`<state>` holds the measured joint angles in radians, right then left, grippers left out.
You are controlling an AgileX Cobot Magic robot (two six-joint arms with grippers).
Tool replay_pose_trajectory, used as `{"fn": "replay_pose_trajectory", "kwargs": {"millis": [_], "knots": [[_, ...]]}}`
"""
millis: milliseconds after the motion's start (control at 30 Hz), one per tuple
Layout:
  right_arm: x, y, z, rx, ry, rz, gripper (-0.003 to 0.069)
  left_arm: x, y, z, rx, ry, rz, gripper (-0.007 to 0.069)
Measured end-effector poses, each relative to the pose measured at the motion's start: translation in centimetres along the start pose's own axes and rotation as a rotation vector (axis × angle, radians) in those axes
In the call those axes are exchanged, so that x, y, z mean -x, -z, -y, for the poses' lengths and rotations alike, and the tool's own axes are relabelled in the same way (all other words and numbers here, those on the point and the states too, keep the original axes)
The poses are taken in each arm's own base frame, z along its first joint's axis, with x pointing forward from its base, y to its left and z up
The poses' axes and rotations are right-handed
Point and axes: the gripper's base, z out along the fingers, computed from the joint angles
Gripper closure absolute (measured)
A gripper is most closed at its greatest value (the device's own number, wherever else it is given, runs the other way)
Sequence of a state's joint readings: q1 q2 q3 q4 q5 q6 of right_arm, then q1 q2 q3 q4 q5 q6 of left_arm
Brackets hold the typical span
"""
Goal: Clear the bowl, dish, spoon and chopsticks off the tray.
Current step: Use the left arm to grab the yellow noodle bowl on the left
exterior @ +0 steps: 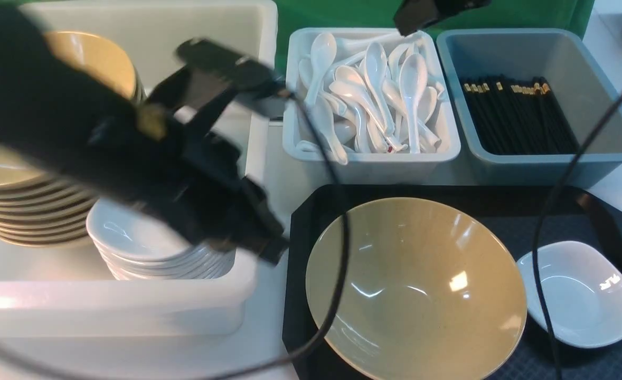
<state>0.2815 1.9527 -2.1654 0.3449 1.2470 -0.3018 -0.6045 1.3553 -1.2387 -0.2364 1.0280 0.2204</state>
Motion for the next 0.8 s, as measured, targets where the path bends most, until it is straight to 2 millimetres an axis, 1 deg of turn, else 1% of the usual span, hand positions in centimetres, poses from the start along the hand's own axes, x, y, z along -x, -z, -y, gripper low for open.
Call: {"fn": "replay_pose_trajectory", "kwargs": {"millis": [67,100,133,167,200,233,267,333,367,467,600,633,700,733,767,800], "knots": [[-1.2,1.7,-1.1,0.000,0.039,-0.021,0.0526,1.7,-1.6,-0.5,0.000,-0.016,-0.035,0.0514],[-1.8,2.4,-1.5,-0.001,0.050,-0.031,0.0549,2.3,-2.3,-0.7,-0.002,-0.027,-0.049,0.0486],[-2.8,3.4,-1.9,-0.006,0.069,-0.047,0.0593,3.0,-3.5,-1.0,-0.005,-0.046,-0.076,0.0440],[-3.0,3.5,-2.0,-0.007,0.071,-0.050,0.0593,3.2,-3.3,-1.0,-0.004,-0.047,-0.070,0.0431],[-4.8,4.5,-2.4,-0.021,0.088,-0.088,0.0622,4.3,-5.3,-1.5,-0.009,-0.078,-0.108,0.0367],[-4.8,4.9,-2.6,-0.023,0.091,-0.079,0.0623,4.4,-5.2,-1.5,-0.008,-0.082,-0.105,0.0351],[-6.3,5.8,-3.0,-0.035,0.101,-0.104,0.0626,5.1,-7.0,-1.8,-0.009,-0.100,-0.140,0.0299],[-8.5,6.8,-3.6,-0.043,0.113,-0.136,0.0626,5.8,-8.8,-2.2,0.000,-0.119,-0.170,0.0245],[-9.8,7.4,-4.0,-0.042,0.111,-0.150,0.0626,6.1,-10.1,-2.5,0.008,-0.125,-0.194,0.0219],[-12.5,8.5,-4.8,-0.036,0.107,-0.175,0.0626,6.6,-13.0,-3.4,0.024,-0.133,-0.243,0.0191],[-15.2,9.3,-5.6,-0.032,0.100,-0.191,0.0626,6.6,-16.2,-3.9,0.020,-0.109,-0.297,0.0195],[-15.7,9.4,-5.7,-0.032,0.099,-0.193,0.0626,6.4,-17.3,-3.9,0.018,-0.108,-0.322,0.0214],[-16.2,9.4,-5.8,-0.033,0.097,-0.198,0.0626,6.2,-18.2,-3.6,0.015,-0.113,-0.340,0.0251],[-16.3,9.4,-5.8,-0.033,0.097,-0.197,0.0626,6.1,-18.6,-3.4,0.011,-0.115,-0.351,0.0286],[-16.3,9.4,-5.8,-0.035,0.097,-0.193,0.0626,5.9,-19.0,-3.1,0.008,-0.117,-0.363,0.0354],[-16.3,9.5,-5.8,-0.036,0.097,-0.190,0.0625,5.9,-19.2,-2.9,0.009,-0.122,-0.371,0.0438]]}}
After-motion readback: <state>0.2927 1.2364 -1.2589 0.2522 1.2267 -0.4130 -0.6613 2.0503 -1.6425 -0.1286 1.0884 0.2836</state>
